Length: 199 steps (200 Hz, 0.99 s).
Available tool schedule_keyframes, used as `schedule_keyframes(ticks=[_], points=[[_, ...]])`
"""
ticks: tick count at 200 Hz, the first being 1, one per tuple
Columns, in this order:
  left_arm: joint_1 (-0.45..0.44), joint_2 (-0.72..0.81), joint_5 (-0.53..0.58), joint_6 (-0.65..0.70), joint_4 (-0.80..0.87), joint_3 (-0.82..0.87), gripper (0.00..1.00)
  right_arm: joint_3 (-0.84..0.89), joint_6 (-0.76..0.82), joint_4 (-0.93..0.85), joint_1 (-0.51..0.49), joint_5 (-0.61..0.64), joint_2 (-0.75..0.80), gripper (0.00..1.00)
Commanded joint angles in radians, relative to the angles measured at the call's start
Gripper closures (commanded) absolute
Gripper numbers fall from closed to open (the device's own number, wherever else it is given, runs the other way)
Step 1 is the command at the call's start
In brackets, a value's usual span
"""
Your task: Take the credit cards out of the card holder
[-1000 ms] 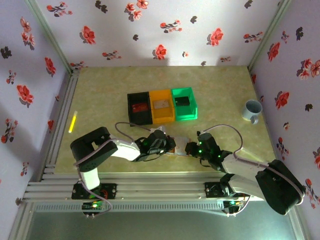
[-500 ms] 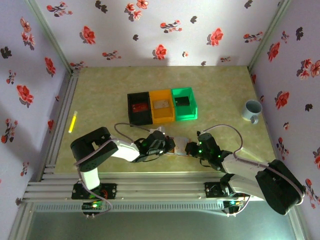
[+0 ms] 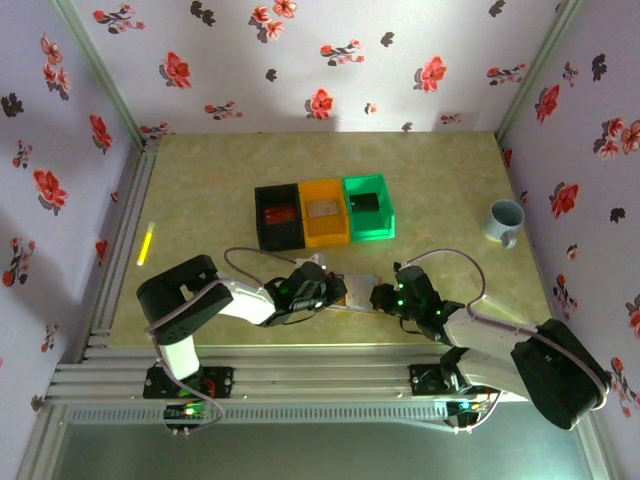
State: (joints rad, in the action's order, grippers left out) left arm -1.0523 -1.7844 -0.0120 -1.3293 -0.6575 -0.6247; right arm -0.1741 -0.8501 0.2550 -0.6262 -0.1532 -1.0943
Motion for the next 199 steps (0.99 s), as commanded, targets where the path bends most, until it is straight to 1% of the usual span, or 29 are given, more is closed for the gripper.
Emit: schedule_keyframes(ticks=[1,139,199], points=[[0.014,0.017,0.014,0.007,0.032,0.023,1.00,0.019,-0.012,-0.040,0.005,0.014,-0.012,0.97],[0.047,0.079,0.015,0.021,0.035,0.063,1.00,0.008,-0.006,-0.056,0.005,0.003,-0.006,0.97],[0.067,0.166,0.012,0.070,0.105,0.073,1.00,-0.014,0.008,-0.084,0.005,-0.009,-0.005,0.97]])
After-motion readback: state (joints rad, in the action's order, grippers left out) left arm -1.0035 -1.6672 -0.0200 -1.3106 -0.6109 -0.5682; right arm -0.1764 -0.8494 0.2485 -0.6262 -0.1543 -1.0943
